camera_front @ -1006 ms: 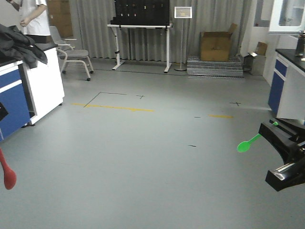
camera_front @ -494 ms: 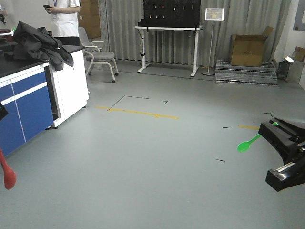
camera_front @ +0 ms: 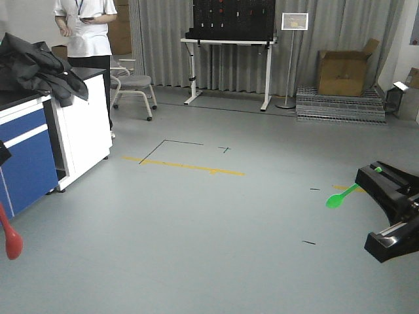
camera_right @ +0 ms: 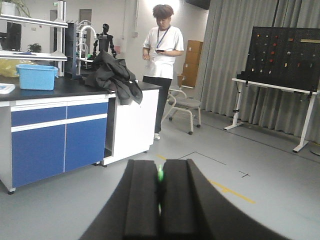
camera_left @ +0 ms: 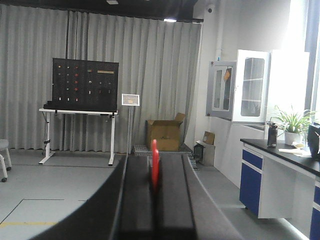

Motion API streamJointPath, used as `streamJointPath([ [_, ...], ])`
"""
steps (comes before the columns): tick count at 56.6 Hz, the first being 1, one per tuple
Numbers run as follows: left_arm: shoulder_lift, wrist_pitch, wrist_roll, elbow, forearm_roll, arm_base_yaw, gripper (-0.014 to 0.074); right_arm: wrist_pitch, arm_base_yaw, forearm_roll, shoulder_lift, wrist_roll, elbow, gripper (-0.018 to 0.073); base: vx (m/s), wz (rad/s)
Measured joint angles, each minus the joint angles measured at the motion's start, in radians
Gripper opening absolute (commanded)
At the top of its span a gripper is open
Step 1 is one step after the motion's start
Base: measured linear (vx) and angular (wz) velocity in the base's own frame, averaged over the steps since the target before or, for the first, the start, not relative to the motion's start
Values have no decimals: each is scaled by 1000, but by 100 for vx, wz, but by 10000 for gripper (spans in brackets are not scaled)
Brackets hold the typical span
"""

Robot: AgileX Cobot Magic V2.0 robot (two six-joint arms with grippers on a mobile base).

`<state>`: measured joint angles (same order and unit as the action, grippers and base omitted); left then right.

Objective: Sort red and green spoons into left cabinet
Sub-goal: 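Drive the base across the room toward the white cabinet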

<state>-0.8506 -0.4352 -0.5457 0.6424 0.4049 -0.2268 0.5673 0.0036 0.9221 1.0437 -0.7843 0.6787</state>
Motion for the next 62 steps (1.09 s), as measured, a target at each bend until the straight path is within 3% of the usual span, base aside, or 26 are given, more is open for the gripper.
streamJointPath([
  [62, 0, 0, 0, 0, -1, 0, -6, 0, 0, 1, 0, 0, 0, -8, 48, -18],
])
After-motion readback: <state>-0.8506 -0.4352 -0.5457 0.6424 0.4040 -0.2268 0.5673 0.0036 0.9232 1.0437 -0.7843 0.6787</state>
